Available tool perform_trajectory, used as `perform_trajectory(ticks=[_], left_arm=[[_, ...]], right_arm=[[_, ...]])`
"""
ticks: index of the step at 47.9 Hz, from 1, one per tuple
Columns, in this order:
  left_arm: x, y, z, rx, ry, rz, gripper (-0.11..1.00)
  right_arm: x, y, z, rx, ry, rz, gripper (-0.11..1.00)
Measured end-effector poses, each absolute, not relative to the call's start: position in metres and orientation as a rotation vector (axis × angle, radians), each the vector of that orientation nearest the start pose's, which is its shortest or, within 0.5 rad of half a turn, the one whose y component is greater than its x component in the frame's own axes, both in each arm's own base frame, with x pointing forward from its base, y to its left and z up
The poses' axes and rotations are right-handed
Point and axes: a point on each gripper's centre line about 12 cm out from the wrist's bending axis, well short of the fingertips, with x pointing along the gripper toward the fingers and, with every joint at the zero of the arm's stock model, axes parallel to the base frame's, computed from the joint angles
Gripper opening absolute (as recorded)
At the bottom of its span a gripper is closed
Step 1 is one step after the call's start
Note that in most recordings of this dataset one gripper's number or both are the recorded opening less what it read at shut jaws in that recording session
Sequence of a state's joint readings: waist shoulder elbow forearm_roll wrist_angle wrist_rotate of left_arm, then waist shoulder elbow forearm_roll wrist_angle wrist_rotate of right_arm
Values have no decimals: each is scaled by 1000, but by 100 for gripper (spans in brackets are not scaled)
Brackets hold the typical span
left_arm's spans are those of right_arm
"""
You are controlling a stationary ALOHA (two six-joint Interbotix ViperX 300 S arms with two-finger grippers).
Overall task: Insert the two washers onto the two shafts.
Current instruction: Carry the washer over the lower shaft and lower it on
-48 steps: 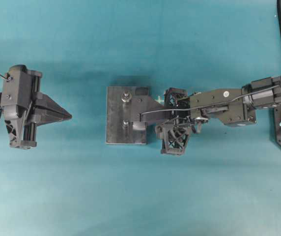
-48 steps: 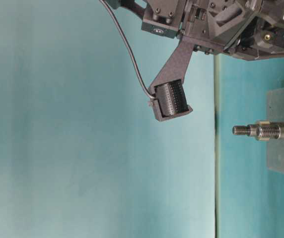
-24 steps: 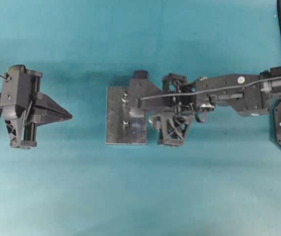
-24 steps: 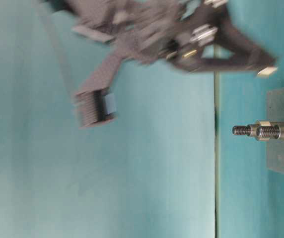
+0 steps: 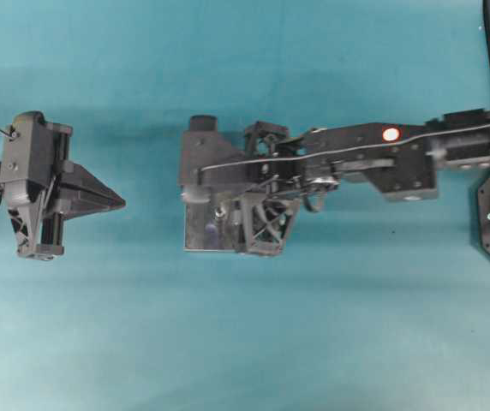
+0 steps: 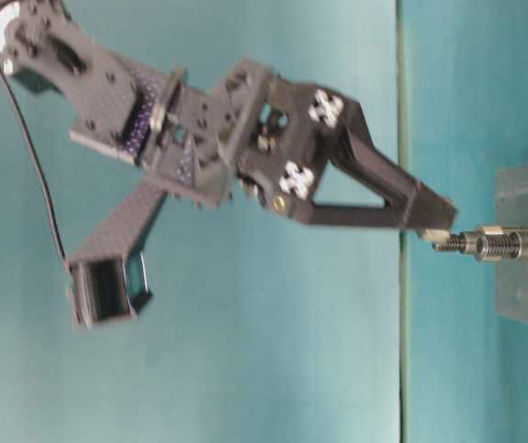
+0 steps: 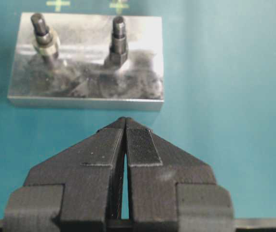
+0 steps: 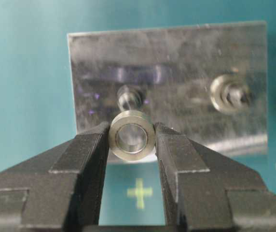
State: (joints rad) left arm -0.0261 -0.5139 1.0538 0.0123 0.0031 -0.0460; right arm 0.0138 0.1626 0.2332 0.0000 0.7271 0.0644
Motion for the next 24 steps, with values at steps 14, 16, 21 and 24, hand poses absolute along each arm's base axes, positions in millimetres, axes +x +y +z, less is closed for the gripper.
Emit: perform_trajectory(ticks=[14, 16, 21, 24], left_arm=[[262, -7, 202, -24, 543, -17, 0], [263, -7, 203, -26, 542, -16, 0], [262, -7, 202, -26, 543, -16, 0], [263, -7, 203, -24, 542, -17, 0]], right_arm=[[444, 7, 180, 41, 1157, -19, 34], [443, 7, 178, 41, 1164, -19, 34], [444, 7, 175, 41, 1173, -20, 34], [445, 7, 174, 41, 1173, -20, 34]])
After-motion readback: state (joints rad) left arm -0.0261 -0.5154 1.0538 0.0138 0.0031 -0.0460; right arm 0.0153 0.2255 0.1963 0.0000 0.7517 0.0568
